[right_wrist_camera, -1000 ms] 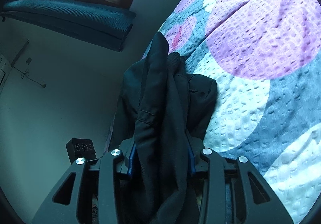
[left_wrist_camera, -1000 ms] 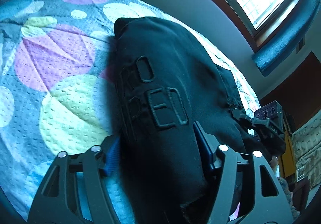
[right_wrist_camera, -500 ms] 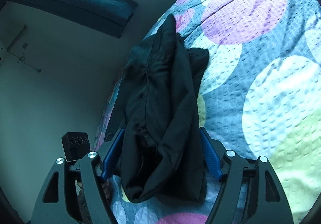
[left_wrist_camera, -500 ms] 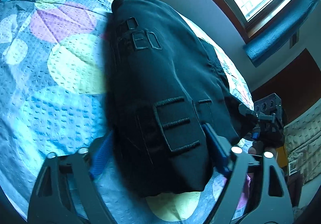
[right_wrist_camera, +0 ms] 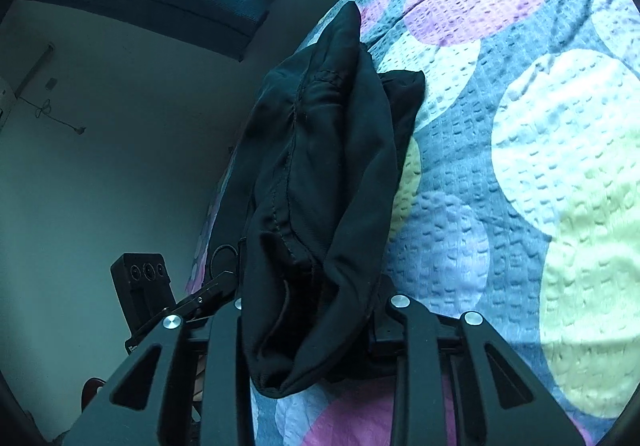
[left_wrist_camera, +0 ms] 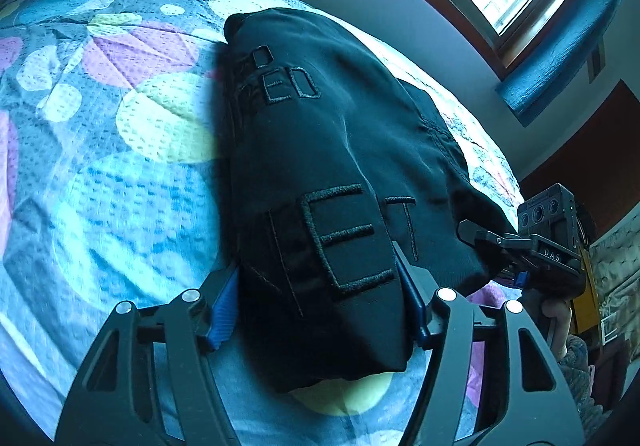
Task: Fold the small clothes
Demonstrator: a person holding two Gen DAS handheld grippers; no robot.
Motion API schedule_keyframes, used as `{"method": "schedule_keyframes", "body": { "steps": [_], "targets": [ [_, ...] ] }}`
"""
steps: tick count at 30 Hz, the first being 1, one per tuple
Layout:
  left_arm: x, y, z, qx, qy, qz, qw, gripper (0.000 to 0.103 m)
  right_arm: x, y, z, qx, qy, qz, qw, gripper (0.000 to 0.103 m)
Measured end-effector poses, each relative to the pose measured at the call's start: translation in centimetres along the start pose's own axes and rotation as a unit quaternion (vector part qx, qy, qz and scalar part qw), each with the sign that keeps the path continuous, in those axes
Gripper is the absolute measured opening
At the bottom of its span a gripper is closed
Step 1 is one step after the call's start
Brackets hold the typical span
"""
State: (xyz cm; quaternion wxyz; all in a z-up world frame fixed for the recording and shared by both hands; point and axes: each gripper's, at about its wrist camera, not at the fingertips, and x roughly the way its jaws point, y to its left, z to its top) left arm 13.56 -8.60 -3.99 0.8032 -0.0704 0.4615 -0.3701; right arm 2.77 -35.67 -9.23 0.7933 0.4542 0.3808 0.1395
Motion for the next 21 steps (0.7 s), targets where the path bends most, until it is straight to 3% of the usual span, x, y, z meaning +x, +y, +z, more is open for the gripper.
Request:
{"method": "schedule_keyframes", "body": {
  "steps": [8, 21],
  "targets": [
    [-0.8, -0.3, -1.1, -0.003, 0.003, 0.002, 1.0000, 0.065, -0.6, 0.1, -1.8, 0.001, 0.001, 0.003, 1.000, 0.030],
    [-0.6, -0.3, -1.7, 0.005, 0.000, 0.003, 1.0000, 0.067, 0.4, -1.1, -1.2, 0.003, 0.002, 0.014, 1.000, 0.029]
  ]
}}
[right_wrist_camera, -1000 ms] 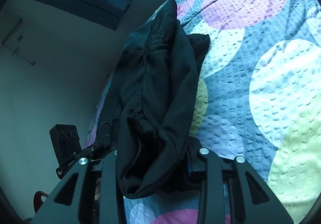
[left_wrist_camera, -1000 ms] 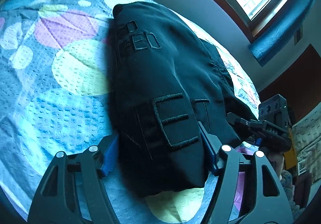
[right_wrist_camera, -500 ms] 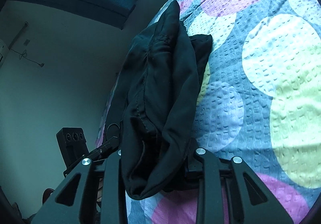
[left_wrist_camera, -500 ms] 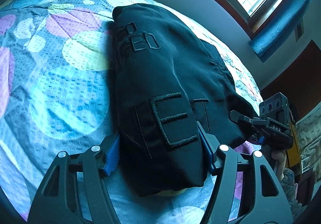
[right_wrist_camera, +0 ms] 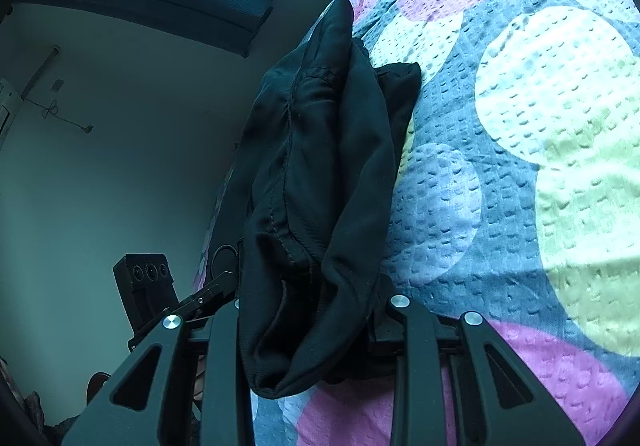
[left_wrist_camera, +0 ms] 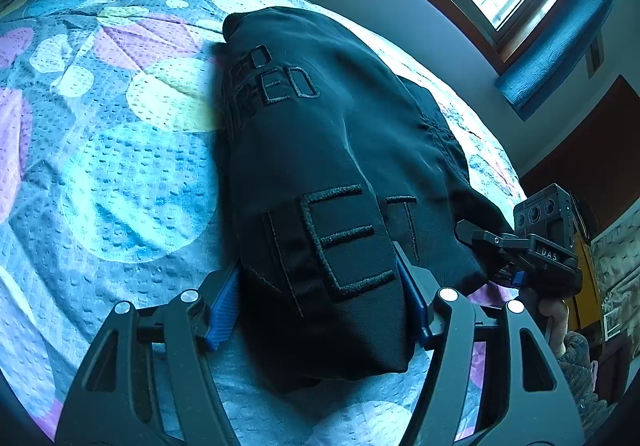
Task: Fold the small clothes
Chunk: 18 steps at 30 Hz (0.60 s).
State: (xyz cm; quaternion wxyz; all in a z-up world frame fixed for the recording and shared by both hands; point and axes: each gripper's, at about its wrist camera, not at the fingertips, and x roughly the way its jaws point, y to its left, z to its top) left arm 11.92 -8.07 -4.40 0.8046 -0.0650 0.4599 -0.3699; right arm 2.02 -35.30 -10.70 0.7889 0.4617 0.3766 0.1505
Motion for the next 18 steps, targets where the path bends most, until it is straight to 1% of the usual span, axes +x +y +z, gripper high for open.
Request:
{"method": "schedule_keyframes", "body": {
  "steps": [13, 16, 18],
  "targets": [
    [0.31, -0.01, 0.07, -0.001, 0.000, -0.002, 1.0000, 0.070, -0.38, -0.71, -0.39, 0.004, -0.002, 0.010, 1.000, 0.028],
    [0.43, 0.19, 0.10, -0.004, -0.001, -0.006, 1.0000, 0.073, -0.42, -0.86, -0.36, 0.006, -0.002, 0.012, 1.000, 0.028],
    [0.50, 0.24, 0.08, -0.005, -0.003, -0.004, 1.0000, 0.076, -0.43, -0.89, -0.38, 0.008, -0.001, 0.014, 1.000, 0.028]
  ]
}}
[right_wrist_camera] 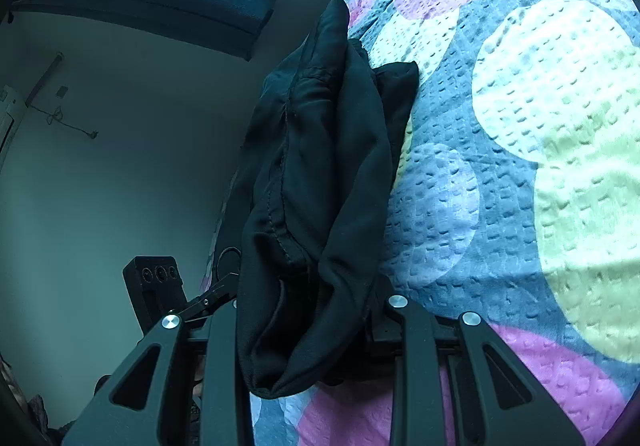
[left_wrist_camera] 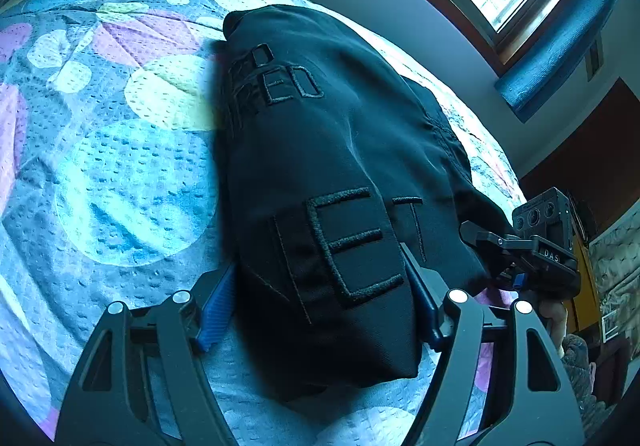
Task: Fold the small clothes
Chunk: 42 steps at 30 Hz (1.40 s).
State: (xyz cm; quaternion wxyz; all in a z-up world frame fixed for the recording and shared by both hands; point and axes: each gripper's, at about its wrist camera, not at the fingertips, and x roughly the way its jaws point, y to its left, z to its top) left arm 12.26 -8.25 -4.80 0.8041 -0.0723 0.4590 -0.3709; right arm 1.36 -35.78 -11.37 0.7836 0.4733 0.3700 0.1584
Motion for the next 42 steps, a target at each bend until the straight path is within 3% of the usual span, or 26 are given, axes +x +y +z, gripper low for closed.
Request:
{"method": "schedule_keyframes", "body": {
  "steps": [9, 14, 24, 32, 34, 39, 42],
  "targets": [
    [-0.1, 0.0, -0.3, 0.005, -0.018, 0.025, 0.9995, 0.091, -0.3, -0.3, 0.0, 0.007, -0.002, 0.016, 1.000, 0.031],
    [-0.4, 0.2, -0.6, -0.002, -0.023, 0.032, 0.9992, 0.094, -0.7, -0.2, -0.3, 0.004, -0.009, 0.016, 1.000, 0.033],
    [-2.2, -1.0, -2.5, 0.005, -0.037, 0.089, 0.9954, 0.098, -2.9, -0.1, -1.6, 0.007, -0.038, 0.005, 0.999, 0.042],
    [-3.4, -2.7, -3.8, 0.015, -0.052, 0.149, 0.9874, 0.098, -4.9, 1.2, -4.0, -0.021, -0.057, -0.043, 0.997, 0.052],
    [-3.7, -3.1, -4.2, 0.021, -0.053, 0.165, 0.9847, 0.098, -5.3, 1.8, -4.8, -0.034, -0.057, -0.062, 0.996, 0.059],
    [-4.3, -4.3, -5.0, 0.036, -0.055, 0.197, 0.9781, 0.098, -5.2, 4.2, -7.0, -0.086, -0.044, -0.139, 0.986, 0.077],
    [-4.5, -5.0, -5.7, 0.046, -0.053, 0.223, 0.9723, 0.098, -4.9, 5.4, -8.1, -0.103, -0.046, -0.180, 0.977, 0.079]
  ]
}}
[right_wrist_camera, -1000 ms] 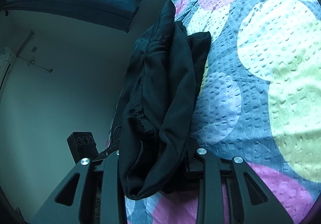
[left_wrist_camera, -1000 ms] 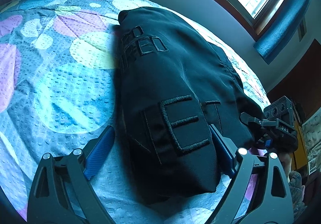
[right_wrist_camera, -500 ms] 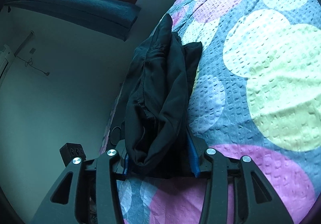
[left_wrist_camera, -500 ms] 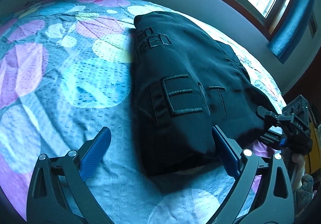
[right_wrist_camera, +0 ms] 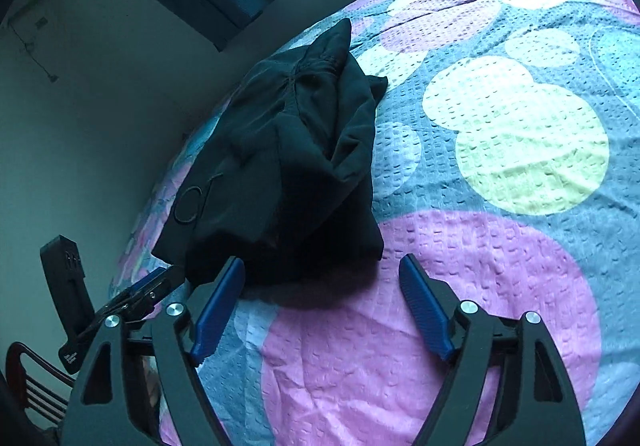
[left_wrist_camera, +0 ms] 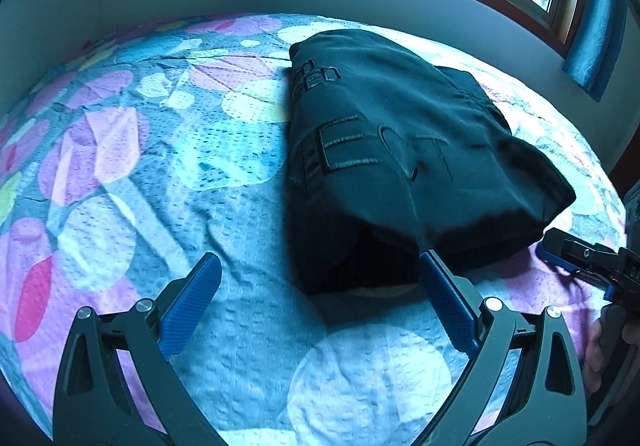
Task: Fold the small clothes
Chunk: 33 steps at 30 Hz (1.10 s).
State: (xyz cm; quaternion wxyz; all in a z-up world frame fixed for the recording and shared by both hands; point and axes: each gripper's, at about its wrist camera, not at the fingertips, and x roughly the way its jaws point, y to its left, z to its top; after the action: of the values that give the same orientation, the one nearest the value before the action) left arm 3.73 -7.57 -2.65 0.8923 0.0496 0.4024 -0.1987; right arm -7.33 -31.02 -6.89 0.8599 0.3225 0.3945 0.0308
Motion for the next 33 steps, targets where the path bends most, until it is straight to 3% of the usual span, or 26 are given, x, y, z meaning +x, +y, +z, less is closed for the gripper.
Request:
{"method": "schedule_keyframes", "body": {
  "steps": [9, 15, 33],
  "targets": [
    [-0.8, -0.8, -1.0, 0.009, -0.003, 0.036, 0.9993, 0.098, -0.3, 1.9, -0.7, -0.038, -0.001, -0.094, 0.995, 0.081],
    [-1.1, -0.8, -1.0, -0.002, -0.005, 0.030, 0.9995, 0.098, -0.2, 3.0, -0.9, -0.059, -0.006, -0.128, 0.990, 0.081],
    [-1.5, -1.2, -0.8, 0.004, -0.023, 0.054, 0.9983, 0.098, 0.9, 4.1, -1.0, -0.077, -0.005, -0.139, 0.987, 0.082]
  ]
}}
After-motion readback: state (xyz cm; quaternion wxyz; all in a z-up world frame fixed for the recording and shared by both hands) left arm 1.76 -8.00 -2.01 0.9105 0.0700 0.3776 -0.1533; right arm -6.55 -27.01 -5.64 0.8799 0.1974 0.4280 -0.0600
